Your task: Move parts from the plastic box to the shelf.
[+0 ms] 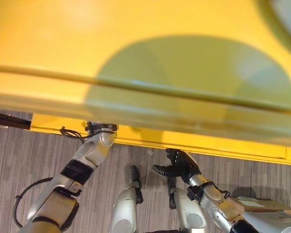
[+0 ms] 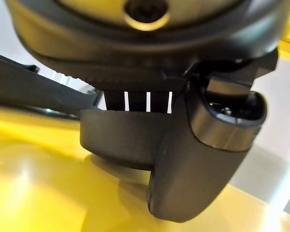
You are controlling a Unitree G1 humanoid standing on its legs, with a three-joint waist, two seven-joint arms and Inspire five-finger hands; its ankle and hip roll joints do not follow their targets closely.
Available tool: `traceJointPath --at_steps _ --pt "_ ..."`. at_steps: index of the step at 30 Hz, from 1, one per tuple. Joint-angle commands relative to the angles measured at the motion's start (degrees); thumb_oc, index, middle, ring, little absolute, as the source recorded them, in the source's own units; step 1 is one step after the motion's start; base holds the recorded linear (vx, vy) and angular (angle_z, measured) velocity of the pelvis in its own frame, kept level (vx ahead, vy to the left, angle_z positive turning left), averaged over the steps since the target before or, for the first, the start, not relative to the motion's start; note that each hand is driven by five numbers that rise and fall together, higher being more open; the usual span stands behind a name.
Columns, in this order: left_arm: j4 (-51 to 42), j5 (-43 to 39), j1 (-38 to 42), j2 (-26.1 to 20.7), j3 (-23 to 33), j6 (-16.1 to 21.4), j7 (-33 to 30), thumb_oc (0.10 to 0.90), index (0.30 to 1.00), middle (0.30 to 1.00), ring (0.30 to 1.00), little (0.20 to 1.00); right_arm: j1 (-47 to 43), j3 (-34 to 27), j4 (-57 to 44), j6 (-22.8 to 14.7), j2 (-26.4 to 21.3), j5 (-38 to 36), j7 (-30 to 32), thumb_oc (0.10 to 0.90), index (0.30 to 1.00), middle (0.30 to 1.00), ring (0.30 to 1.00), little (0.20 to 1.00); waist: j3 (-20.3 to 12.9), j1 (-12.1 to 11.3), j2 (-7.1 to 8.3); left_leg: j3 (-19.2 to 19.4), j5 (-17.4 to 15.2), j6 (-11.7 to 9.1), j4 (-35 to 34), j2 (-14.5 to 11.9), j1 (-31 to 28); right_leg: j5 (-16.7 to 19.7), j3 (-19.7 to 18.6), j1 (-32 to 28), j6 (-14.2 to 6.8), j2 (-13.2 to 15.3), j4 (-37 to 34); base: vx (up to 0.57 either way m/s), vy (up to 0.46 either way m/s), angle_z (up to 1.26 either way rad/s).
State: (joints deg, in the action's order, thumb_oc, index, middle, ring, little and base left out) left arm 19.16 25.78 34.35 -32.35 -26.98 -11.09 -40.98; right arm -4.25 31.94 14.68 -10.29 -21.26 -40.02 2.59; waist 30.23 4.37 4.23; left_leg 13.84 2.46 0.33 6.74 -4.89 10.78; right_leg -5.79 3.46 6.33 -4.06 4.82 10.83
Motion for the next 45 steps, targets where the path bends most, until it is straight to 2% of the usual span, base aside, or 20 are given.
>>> traceJointPath --at_steps 1,5,8,18,29,39,45 --pt "-2.3 4.0 -1.8 5.4 -4.2 4.0 1.5 0.4 0.3 0.3 0.3 0.3 -3.8 -9.3 -8.7 -8.6 -1.9 -3.8 1.6 0.9 1.0 1.0 1.0 1.0 -5.1 2.2 -1.64 -4.1 -0.9 -2.7 2.8 -2.6 6.0 -3.0 1.0 1.6 0.9 -0.7 4.4 0.0 0.0 0.0" --pt "-3.2 4.2 -2.2 6.2 -5.1 2.6 1.8 0.4 0.3 0.3 0.3 0.3 -3.1 -9.6 -8.6 -8.7 -1.9 -4.3 0.8 0.9 1.0 1.0 1.0 1.0 -5.7 3.0 -2.39 -4.0 -0.6 -2.9 1.6 -2.7 4.6 -3.0 1.3 3.6 0.9 -0.6 6.4 0.0 0.049 -0.06" --pt "-2.6 3.2 -1.2 6.6 -6.3 0.4 1.4 0.4 0.3 0.3 0.3 0.3 -3.1 -9.1 -9.3 -7.2 -2.2 -4.2 0.4 0.9 1.0 1.0 1.0 1.0 -6.2 4.0 -2.93 -3.7 -0.9 -2.9 2.1 -2.5 4.2 -3.2 1.1 5.2 1.0 -0.6 8.3 -0.01 0.046 -0.15" --pt "-0.5 1.3 2.0 6.5 -6.9 -1.5 -0.1 0.4 0.3 0.3 0.3 0.3 -3.7 -7.9 -9.7 -4.9 -2.4 -3.4 -0.3 0.9 1.0 1.0 1.0 1.0 -6.2 5.0 -3.63 -3.2 -1.4 -2.5 3.8 -2.3 4.9 -3.8 0.9 8.2 1.3 -0.2 11.8 -0.03 0.037 -0.05" --pt "0.5 -0.3 2.6 5.2 -6.4 -3.0 -0.8 0.4 0.3 0.3 0.3 0.3 -4.3 -6.8 -9.9 -3.5 -2.6 -3.3 -1.2 0.9 1.0 1.0 1.0 1.0 -5.0 4.7 -3.09 -4.0 -4.9 -1.3 12.7 -1.4 9.3 -6.8 0.8 13.4 2.6 -0.1 21.0 -0.05 -0.005 -0.04" --pt "3.3 -1.7 2.2 4.9 -5.9 -5.4 -1.5 0.4 0.3 0.3 0.3 0.3 -4.3 -6.5 -9.9 -2.7 -2.4 -3.0 -2.4 0.9 1.0 1.0 1.0 1.0 -4.3 4.9 -3.32 -4.1 -5.7 -0.6 15.5 -1.1 10.8 -7.8 0.2 16.4 2.9 0.2 25.3 0.0 0.001 -0.04" --pt "5.1 -1.0 1.8 4.8 -5.9 -5.4 -1.5 0.4 0.3 0.3 0.3 0.3 -3.7 -6.5 -10.3 -2.6 -2.8 -3.3 -2.7 0.9 1.0 1.0 1.0 1.0 -4.3 5.3 -3.26 -3.5 -6.5 -0.3 16.8 -1.3 11.1 -8.2 0.0 17.2 2.8 0.5 26.8 0.0 0.0 0.0"
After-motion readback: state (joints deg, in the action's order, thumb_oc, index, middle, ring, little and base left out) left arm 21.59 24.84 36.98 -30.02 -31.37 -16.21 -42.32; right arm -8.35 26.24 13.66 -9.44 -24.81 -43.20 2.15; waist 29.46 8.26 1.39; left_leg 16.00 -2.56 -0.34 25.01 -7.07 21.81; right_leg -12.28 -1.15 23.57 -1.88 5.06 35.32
